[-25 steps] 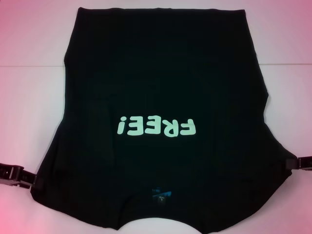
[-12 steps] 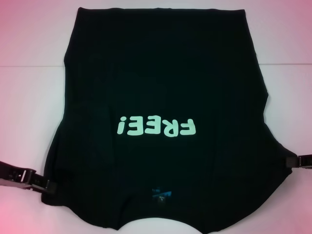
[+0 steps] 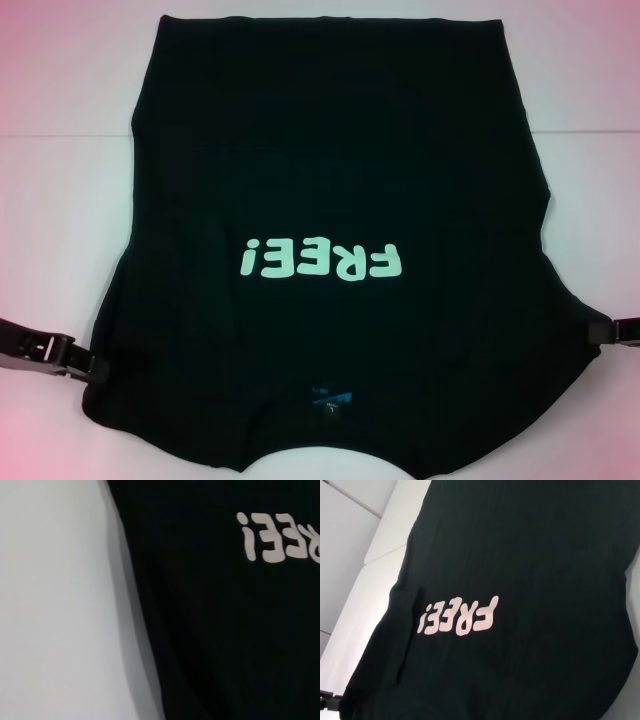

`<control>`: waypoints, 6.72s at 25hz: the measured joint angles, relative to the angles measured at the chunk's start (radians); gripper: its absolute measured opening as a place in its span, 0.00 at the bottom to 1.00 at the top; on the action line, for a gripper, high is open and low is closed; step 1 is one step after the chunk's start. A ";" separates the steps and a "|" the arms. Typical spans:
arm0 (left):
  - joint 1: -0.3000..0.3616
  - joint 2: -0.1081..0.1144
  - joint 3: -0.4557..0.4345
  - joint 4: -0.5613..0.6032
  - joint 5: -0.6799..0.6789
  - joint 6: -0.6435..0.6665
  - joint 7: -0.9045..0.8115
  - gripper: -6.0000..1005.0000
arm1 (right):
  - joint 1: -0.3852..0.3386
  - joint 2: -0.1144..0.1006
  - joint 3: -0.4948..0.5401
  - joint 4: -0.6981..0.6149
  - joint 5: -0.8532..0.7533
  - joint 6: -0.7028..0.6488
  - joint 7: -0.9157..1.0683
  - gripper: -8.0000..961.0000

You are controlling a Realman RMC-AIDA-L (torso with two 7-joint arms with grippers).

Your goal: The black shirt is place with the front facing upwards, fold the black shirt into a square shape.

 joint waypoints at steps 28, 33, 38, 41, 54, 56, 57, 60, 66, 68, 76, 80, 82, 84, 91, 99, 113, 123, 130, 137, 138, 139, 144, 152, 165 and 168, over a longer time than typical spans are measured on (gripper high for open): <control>0.032 -0.006 -0.020 0.089 -0.028 -0.037 0.017 0.11 | 0.014 0.000 0.000 0.001 0.003 0.007 0.005 0.03; 0.058 -0.009 -0.021 0.160 -0.016 -0.034 -0.031 0.17 | 0.015 0.000 0.000 0.003 0.003 0.007 0.002 0.03; 0.077 -0.009 -0.022 0.197 -0.016 -0.015 -0.055 0.41 | 0.015 0.001 -0.002 0.003 0.003 0.009 -0.002 0.03; 0.079 -0.006 -0.023 0.196 -0.015 0.019 -0.066 0.56 | 0.013 0.001 -0.003 0.003 0.003 0.011 -0.008 0.03; 0.064 -0.012 0.003 0.110 -0.008 0.018 -0.095 0.87 | -0.007 0.006 0.000 0.003 0.003 0.012 -0.038 0.03; 0.063 -0.013 0.004 0.107 -0.012 0.018 -0.094 0.87 | -0.007 0.006 0.000 0.003 0.003 0.010 -0.038 0.03; 0.062 -0.013 0.004 0.103 -0.014 0.018 -0.094 0.87 | -0.007 0.006 0.000 0.003 0.003 0.009 -0.038 0.03; 0.057 -0.013 0.004 0.088 -0.015 0.017 -0.093 0.86 | -0.007 0.006 0.000 0.003 0.003 0.009 -0.038 0.03; 0.037 -0.012 0.004 0.055 -0.015 0.016 -0.092 0.86 | -0.005 0.006 0.000 0.003 0.003 0.012 -0.038 0.03; 0.025 -0.012 0.011 0.037 -0.012 0.016 -0.092 0.86 | -0.005 0.006 0.000 0.003 0.003 0.012 -0.038 0.03; -0.013 -0.018 0.089 0.004 -0.010 -0.005 -0.107 0.70 | -0.014 0.005 0.029 0.003 0.017 0.007 -0.038 0.03; -0.017 -0.020 0.097 0.030 -0.016 -0.007 -0.098 0.62 | -0.017 0.002 0.037 0.003 0.026 0.005 -0.038 0.04; -0.017 -0.018 0.092 0.038 -0.017 -0.008 -0.097 0.57 | -0.018 0.002 0.039 0.003 0.028 0.005 -0.038 0.04; -0.017 -0.017 0.088 0.040 -0.019 -0.011 -0.095 0.53 | -0.018 0.002 0.041 0.003 0.028 0.003 -0.038 0.04; -0.008 -0.015 0.087 0.041 -0.019 -0.029 -0.084 0.23 | -0.014 0.002 0.041 0.003 0.029 -0.009 -0.036 0.04; -0.005 -0.017 0.084 0.046 -0.029 -0.040 -0.078 0.03 | -0.010 0.002 0.041 0.003 0.029 -0.010 -0.035 0.04; 0.013 -0.003 0.063 0.091 -0.122 0.020 -0.062 0.01 | -0.010 0.003 0.041 0.003 0.029 -0.010 -0.036 0.04; 0.087 -0.006 -0.122 0.091 -0.122 0.078 0.078 0.01 | -0.030 -0.015 0.041 0.003 0.026 -0.014 -0.031 0.04; 0.131 -0.011 -0.216 0.085 -0.126 0.127 0.180 0.02 | -0.060 -0.030 0.025 0.003 0.018 -0.035 -0.060 0.04; 0.195 -0.022 -0.235 0.083 -0.150 0.166 0.254 0.02 | -0.090 -0.025 0.015 0.006 -0.018 -0.072 -0.104 0.05; 0.202 -0.022 -0.241 0.084 -0.150 0.172 0.263 0.02 | -0.094 -0.024 0.014 0.007 -0.022 -0.075 -0.108 0.05; 0.212 -0.023 -0.249 0.086 -0.151 0.179 0.274 0.02 | -0.100 -0.022 0.014 0.010 -0.025 -0.077 -0.110 0.05; 0.265 -0.025 -0.306 0.105 -0.151 0.201 0.321 0.02 | -0.130 -0.018 0.021 0.013 -0.030 -0.103 -0.125 0.05; 0.323 -0.008 -0.290 0.064 -0.158 0.224 0.405 0.02 | -0.178 -0.024 0.022 0.014 -0.030 -0.200 -0.221 0.05; 0.343 0.009 -0.321 0.005 -0.320 0.276 0.561 0.02 | -0.138 -0.034 0.026 0.019 -0.026 -0.343 -0.380 0.05; 0.343 0.009 -0.312 0.001 -0.324 0.276 0.563 0.02 | -0.129 -0.039 0.022 0.020 -0.031 -0.333 -0.381 0.05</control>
